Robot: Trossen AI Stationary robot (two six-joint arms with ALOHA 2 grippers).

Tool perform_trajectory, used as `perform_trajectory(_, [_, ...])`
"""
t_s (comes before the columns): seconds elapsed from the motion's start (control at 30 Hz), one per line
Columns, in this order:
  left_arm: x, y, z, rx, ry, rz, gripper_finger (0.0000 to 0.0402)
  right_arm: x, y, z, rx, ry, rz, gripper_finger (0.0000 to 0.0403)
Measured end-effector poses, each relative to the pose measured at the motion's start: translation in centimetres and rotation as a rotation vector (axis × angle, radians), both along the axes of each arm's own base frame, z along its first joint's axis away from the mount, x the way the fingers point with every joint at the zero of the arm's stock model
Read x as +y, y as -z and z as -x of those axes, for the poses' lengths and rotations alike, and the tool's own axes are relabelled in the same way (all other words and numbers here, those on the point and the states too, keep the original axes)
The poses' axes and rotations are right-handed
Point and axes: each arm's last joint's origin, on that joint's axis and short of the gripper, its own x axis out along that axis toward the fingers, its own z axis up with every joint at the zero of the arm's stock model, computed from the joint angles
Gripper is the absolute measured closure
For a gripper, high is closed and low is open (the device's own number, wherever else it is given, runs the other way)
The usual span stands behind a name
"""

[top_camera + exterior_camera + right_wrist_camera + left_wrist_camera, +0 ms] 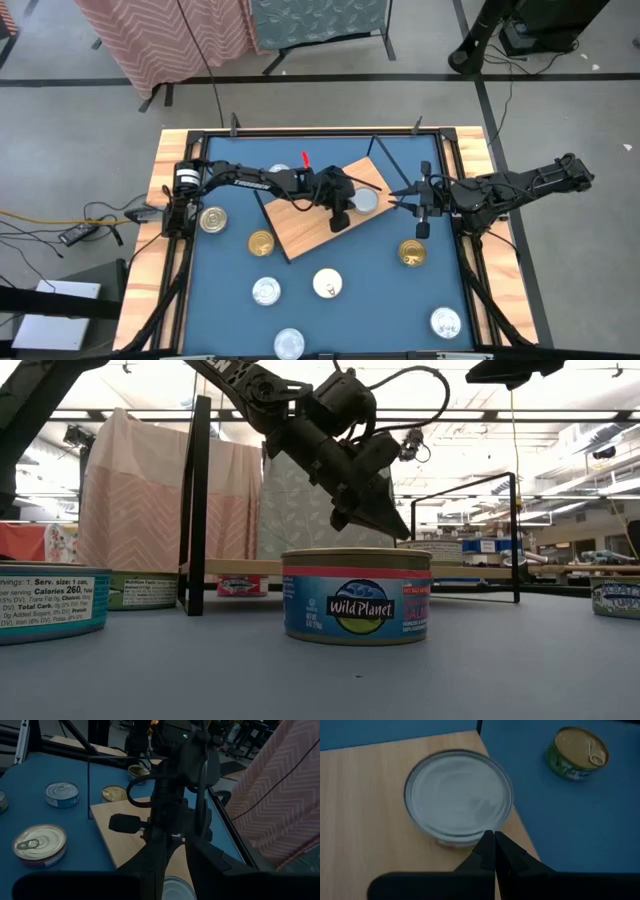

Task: Stack canned seafood by type on shelf
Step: Put the green tuna can on the shelf

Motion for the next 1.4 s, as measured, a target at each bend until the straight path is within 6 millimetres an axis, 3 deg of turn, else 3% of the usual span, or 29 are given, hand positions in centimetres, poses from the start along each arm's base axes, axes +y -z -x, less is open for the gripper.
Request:
perform_trajectory(0.17, [-0.1,0.7,0.6,0.096,0.002,-0.004,0.0401,0.0,0.0,0.0,0.002,0.000,0.001,0.0316])
perform_trajectory(0.43, [0.0,0.1,0.1,0.018,-0.005,-0.018,0.0401,0.0,0.0,0.0,0.003,-0.005,0.014,0.0316])
perform_trajectory(0.93, [-0.2,0.7,0.7,0.102,-0.008,-0.007,0.0401,0.0,0.0,0.0,0.002,-0.005,0.014,0.0316])
perform_trajectory(1.2, [-0.1,0.2,0.2,0.028,-0.021,-0.023,0.0401,0.0,0.0,0.0,0.001,-0.005,0.013,0.0316])
perform_trajectory(1.4, [0.0,2.3,-0.5,0.053,-0.015,0.011,0.0401,0.0,-0.1,0.0,-0.005,-0.003,0.006,0.0316])
